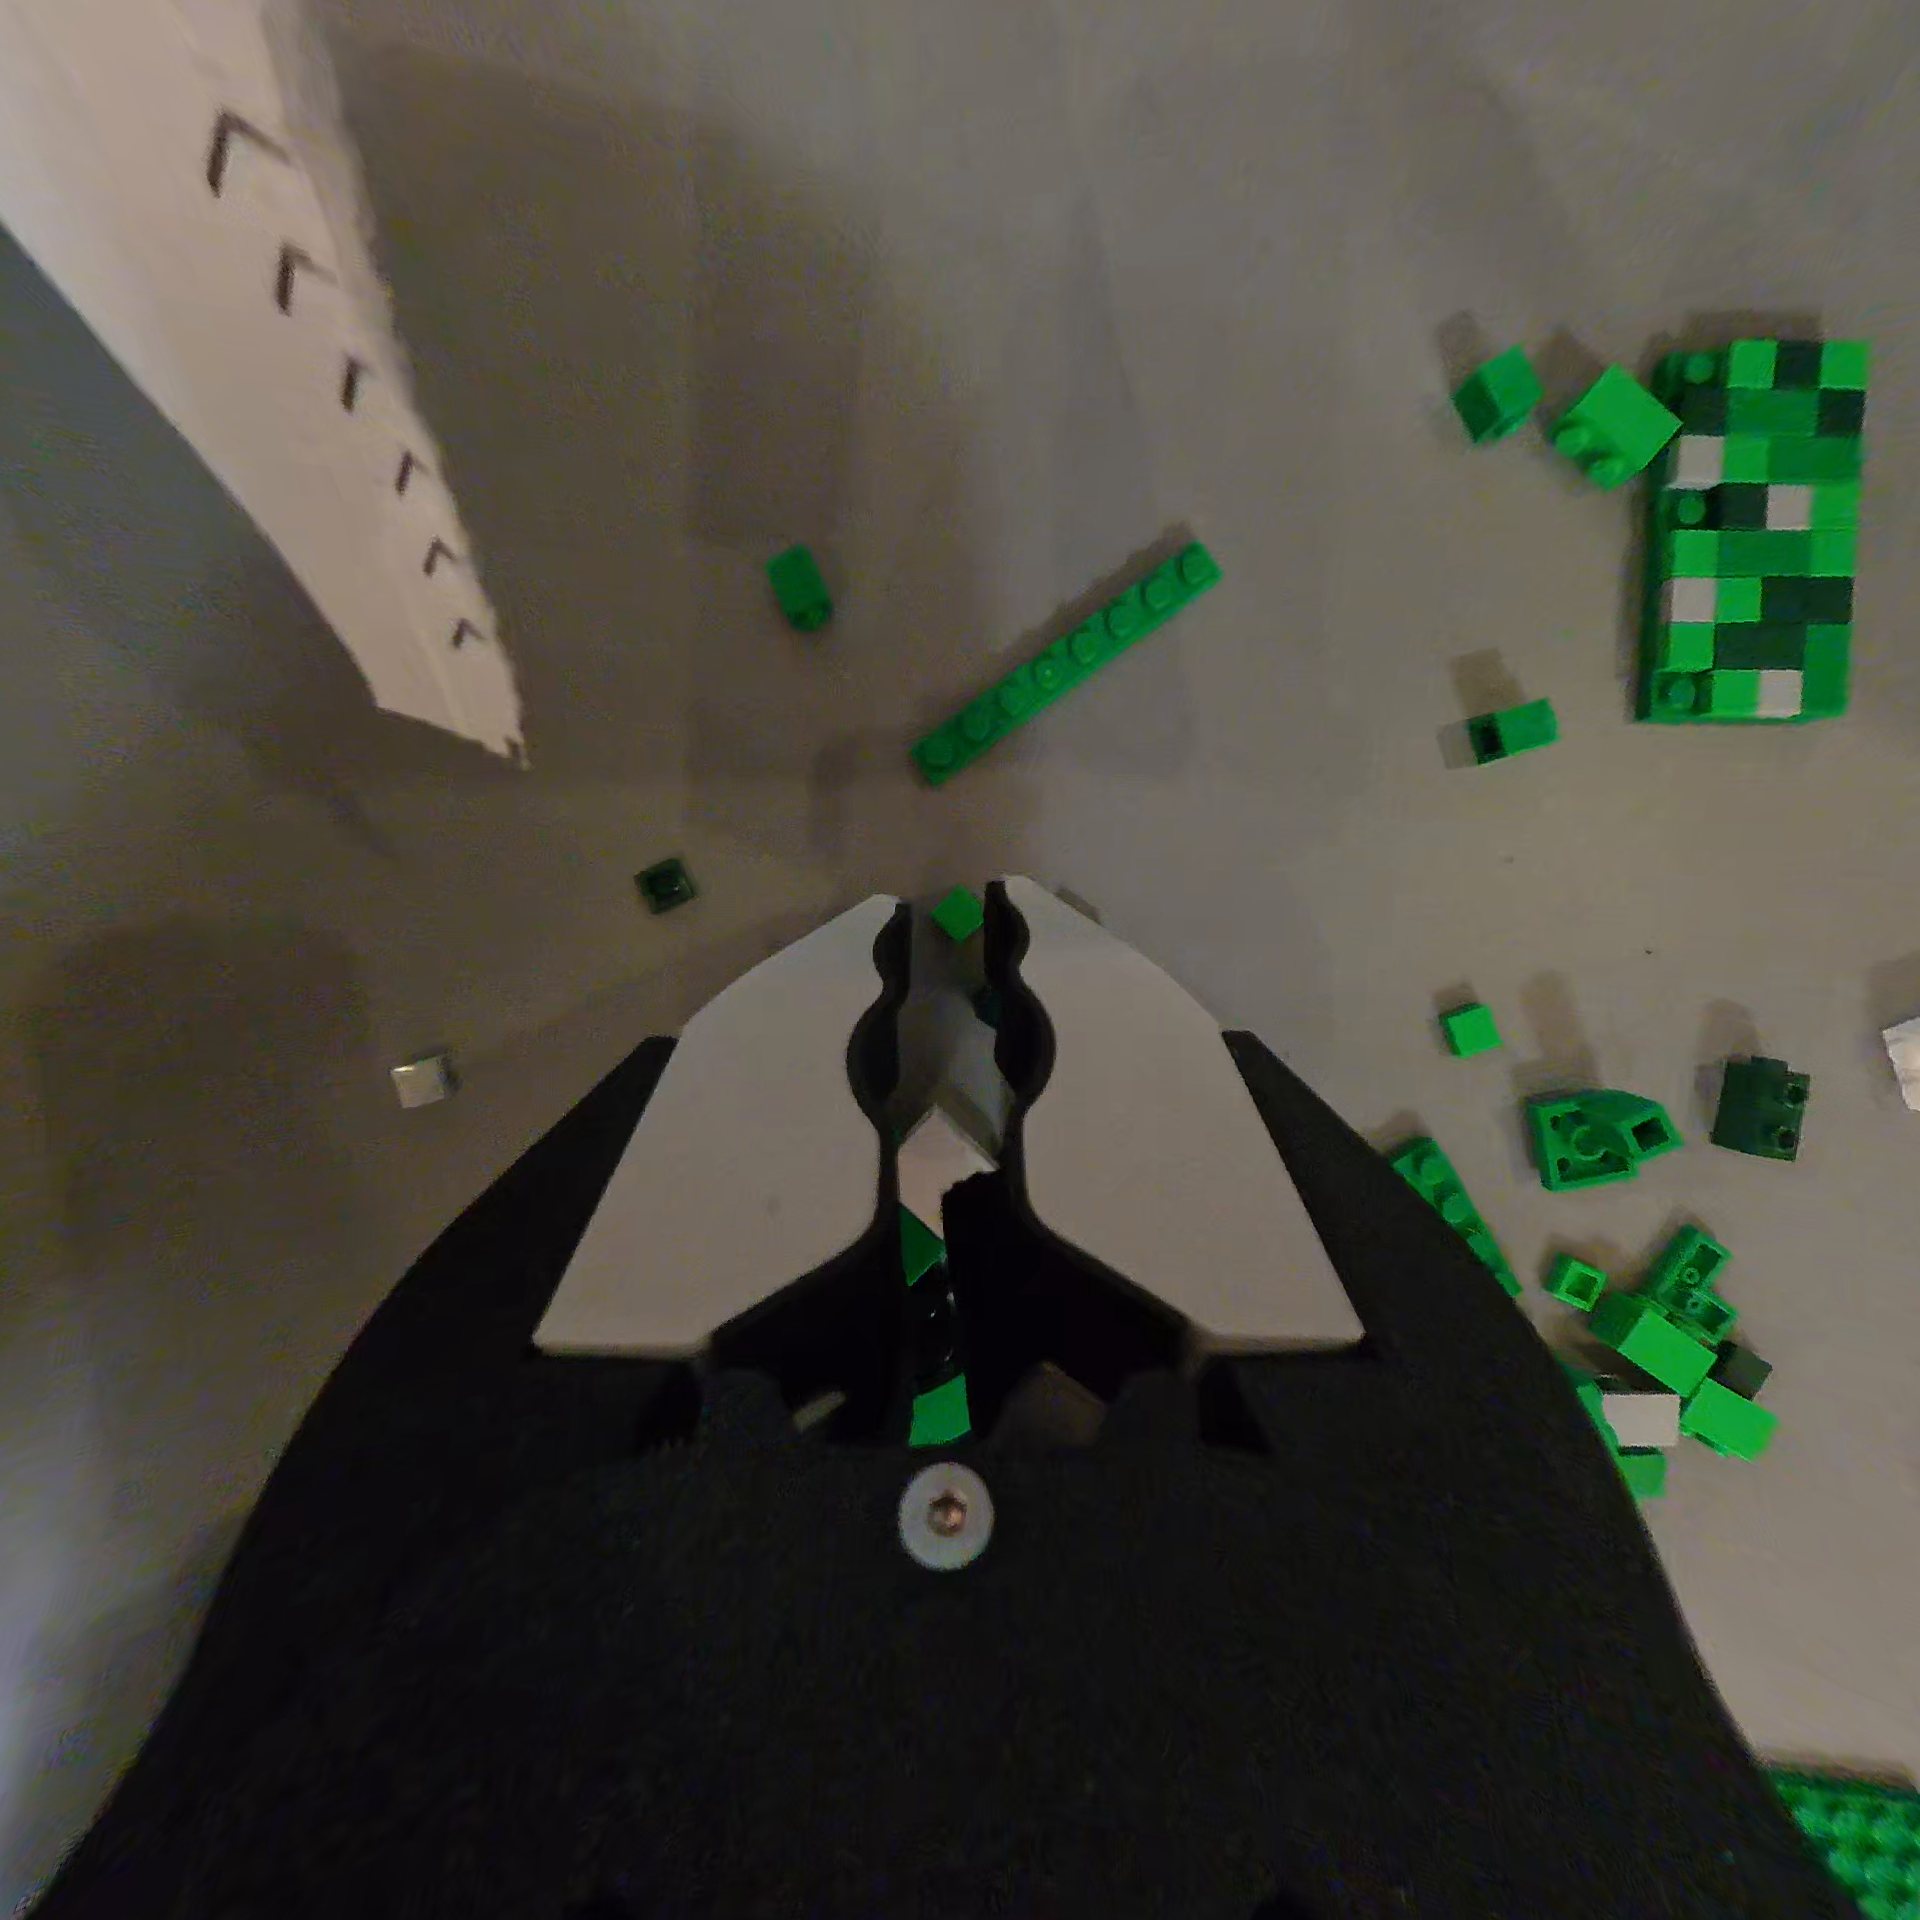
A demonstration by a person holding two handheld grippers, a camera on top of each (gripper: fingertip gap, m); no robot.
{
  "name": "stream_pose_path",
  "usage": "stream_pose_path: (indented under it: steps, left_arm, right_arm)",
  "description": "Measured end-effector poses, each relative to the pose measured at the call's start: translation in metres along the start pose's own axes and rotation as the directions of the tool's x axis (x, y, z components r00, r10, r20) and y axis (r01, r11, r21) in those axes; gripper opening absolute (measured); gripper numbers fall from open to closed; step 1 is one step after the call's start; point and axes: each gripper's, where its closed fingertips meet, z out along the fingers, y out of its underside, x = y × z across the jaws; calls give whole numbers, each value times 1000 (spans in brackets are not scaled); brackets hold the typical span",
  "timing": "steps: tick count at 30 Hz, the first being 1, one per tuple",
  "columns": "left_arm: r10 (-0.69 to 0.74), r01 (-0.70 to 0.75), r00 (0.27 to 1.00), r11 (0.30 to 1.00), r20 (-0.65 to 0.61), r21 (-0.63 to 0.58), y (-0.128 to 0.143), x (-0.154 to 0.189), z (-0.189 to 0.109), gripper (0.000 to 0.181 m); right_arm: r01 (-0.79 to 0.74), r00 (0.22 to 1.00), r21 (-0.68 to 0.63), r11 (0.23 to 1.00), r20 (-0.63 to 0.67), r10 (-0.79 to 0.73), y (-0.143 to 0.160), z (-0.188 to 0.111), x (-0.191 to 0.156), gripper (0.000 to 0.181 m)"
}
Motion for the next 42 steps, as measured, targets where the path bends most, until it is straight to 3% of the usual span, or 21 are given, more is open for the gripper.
stream_pose_path:
  steps: [14, 18, 21, 25, 28, 31, 37, 42]
  left_arm:
    - [6, -6, 1000, 1000, -7, 3, 0, 2, 0, 0]
    - [15, -14, 1000, 1000, -8, 10, -2, 3, -1, 0]
    - [26, -25, 1000, 1000, -11, 8, -3, 5, -1, 0]
    - [53, -53, 998, 999, -19, 5, -9, 11, 2, 0]
    - [84, -84, 996, 996, -23, 2, -15, 17, 3, 0]
    - [112, -112, 993, 994, -29, -7, -20, 22, 6, 0]
    - [148, -149, 988, 989, -35, -19, -25, 29, 9, 0]
    - [141, -142, 989, 990, -33, -13, -24, 28, 7, 0]
  right_arm:
    - [1, 1000, -17, 1000, -5, -1, 4, 0, 0, 10]
    - [-26, 998, 44, 999, -59, 29, 8, -32, -8, 10]
    - [-96, 984, 65, 993, -147, 105, 41, -75, -18, 10]
    - [-291, 920, 11, 957, -272, 283, 129, -122, -35, 10]
    - [-433, 851, 10, 901, -325, 413, 186, -145, -54, 10]
    - [-518, 797, 6, 855, -359, 486, 223, -155, -71, 10]
    - [-557, 781, -9, 831, -347, 520, 247, -149, -88, 10]
    - [-561, 780, 12, 827, -326, 534, 247, -149, -91, 16]
